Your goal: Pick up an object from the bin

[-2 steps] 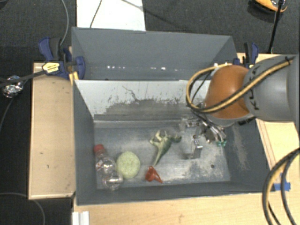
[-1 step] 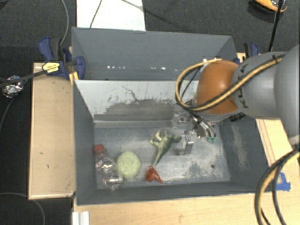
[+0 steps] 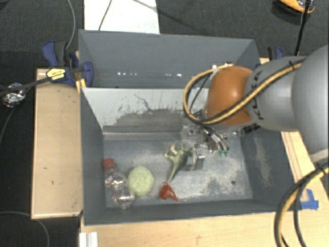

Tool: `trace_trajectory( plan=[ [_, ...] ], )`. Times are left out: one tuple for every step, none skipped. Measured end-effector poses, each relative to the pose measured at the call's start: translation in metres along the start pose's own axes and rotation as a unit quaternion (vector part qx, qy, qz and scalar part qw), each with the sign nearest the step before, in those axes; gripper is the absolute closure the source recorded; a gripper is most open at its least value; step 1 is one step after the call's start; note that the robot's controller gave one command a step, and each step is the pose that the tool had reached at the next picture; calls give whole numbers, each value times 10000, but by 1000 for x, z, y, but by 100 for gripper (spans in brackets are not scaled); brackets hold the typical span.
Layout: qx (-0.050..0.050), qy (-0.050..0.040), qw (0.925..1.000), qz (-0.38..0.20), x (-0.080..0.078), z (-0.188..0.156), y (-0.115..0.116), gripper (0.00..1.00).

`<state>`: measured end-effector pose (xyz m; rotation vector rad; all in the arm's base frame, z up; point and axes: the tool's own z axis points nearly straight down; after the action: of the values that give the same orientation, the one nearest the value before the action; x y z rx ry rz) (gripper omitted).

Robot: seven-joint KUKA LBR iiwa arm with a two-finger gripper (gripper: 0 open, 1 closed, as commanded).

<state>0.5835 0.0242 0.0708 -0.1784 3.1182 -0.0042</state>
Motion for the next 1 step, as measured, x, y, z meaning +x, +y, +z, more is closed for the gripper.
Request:
trace_trajectory(
  plan=[
    [1,-6,9998,174,0,0,15,0]
  ],
)
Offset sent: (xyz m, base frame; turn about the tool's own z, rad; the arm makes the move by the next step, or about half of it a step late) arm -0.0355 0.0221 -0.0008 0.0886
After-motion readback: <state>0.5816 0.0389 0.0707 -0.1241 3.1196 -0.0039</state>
